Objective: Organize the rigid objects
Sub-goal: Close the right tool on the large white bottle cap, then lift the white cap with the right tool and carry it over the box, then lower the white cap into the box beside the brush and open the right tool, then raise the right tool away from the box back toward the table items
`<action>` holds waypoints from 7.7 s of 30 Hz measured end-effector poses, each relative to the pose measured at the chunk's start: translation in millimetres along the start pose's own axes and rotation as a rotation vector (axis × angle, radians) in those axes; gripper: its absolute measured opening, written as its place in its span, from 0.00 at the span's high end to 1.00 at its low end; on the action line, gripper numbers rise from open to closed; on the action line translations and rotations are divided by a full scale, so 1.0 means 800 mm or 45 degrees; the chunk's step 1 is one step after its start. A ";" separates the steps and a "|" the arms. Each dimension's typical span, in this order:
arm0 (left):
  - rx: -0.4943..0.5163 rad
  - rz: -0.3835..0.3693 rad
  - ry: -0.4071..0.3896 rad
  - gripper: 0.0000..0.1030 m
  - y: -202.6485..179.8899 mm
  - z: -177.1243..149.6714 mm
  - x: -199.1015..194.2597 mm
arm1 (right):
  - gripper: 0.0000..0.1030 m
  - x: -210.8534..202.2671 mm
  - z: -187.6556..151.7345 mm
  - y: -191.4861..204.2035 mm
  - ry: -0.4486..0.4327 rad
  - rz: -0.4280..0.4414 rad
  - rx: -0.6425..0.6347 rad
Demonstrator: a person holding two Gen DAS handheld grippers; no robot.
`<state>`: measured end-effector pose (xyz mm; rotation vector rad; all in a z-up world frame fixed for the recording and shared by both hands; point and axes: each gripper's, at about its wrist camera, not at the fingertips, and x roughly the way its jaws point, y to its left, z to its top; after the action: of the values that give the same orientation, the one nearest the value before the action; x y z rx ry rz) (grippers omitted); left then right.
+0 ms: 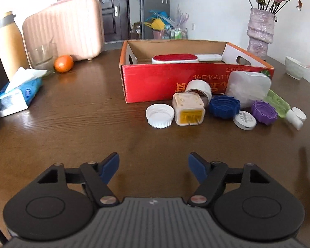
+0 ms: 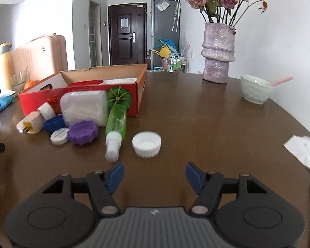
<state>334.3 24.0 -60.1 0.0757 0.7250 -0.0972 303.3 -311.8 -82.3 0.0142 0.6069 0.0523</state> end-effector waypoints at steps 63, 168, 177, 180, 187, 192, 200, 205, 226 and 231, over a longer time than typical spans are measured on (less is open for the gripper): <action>-0.058 0.126 -1.131 0.61 -0.073 0.013 -0.369 | 0.62 -0.318 0.077 0.072 -1.006 0.126 0.044; 0.088 -0.070 0.320 0.27 0.014 0.322 0.167 | 0.30 0.275 0.352 0.128 0.506 0.259 -0.321; 0.097 -0.052 0.112 0.25 0.010 0.352 0.010 | 0.25 0.103 0.411 0.125 0.264 0.239 -0.339; 0.098 -0.049 0.046 0.24 0.007 0.353 -0.044 | 0.25 0.049 0.421 0.124 0.200 0.236 -0.343; 0.104 -0.044 -0.105 0.21 -0.007 0.344 -0.161 | 0.20 -0.064 0.424 0.125 0.067 0.225 -0.365; 0.100 -0.043 -0.203 0.19 -0.015 0.326 -0.225 | 0.17 -0.133 0.414 0.120 -0.045 0.230 -0.354; 0.123 -0.014 -0.556 0.00 -0.037 0.272 -0.307 | 0.01 -0.211 0.374 0.114 -0.289 0.245 -0.330; 0.123 -0.039 -0.687 0.00 -0.050 0.225 -0.325 | 0.01 -0.227 0.330 0.112 -0.398 0.275 -0.273; -0.027 0.083 -1.078 0.00 -0.030 -0.080 -0.324 | 0.00 -0.282 0.024 0.073 -0.856 0.215 -0.054; -0.015 0.117 -1.036 0.00 -0.021 -0.147 -0.309 | 0.00 -0.277 -0.049 0.076 -0.877 0.138 -0.039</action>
<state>71.4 35.0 16.0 0.0516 -0.0912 -0.0288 96.5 -263.3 13.8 0.0334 -0.0839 0.1539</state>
